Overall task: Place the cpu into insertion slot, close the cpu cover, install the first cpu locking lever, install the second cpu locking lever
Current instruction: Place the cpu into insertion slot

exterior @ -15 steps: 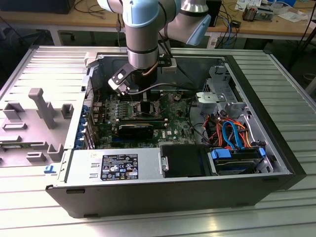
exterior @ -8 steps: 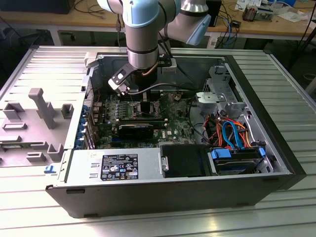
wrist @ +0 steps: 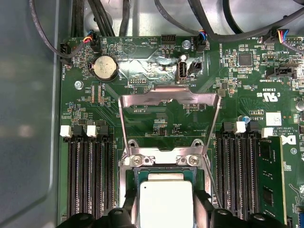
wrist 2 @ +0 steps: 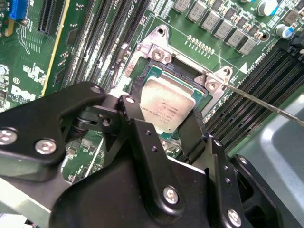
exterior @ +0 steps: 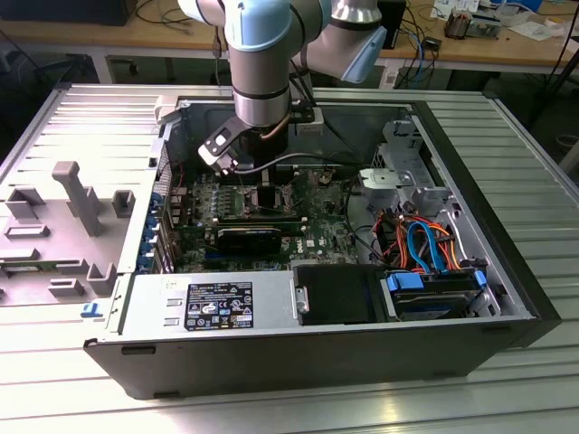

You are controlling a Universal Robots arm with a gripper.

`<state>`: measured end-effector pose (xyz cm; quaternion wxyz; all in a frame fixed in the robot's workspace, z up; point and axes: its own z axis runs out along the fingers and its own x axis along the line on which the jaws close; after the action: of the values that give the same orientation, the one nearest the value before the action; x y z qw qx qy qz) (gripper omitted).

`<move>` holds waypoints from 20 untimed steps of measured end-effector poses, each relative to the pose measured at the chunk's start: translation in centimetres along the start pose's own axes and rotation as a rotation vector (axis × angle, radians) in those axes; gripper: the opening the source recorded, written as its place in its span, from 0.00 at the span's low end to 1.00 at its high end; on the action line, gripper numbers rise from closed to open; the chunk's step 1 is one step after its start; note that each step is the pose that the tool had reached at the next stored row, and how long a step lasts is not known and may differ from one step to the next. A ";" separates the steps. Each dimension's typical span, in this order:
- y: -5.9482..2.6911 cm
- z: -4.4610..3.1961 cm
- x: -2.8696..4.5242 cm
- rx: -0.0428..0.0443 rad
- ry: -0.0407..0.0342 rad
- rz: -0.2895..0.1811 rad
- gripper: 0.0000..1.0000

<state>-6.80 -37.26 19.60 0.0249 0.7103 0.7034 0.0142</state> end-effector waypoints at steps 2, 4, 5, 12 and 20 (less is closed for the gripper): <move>0.00 -0.01 0.00 0.0004 -0.0007 0.000 0.62; -0.01 -0.03 -0.02 0.0007 -0.0012 0.000 0.62; -0.01 -0.03 -0.02 0.0008 -0.0011 0.000 0.62; 0.02 -0.35 -0.02 0.0016 -0.0012 0.000 0.62; 0.07 -0.94 -0.03 0.0017 -0.0014 0.000 0.62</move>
<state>-6.78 -37.28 20.54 0.0248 0.7103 0.7034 0.0132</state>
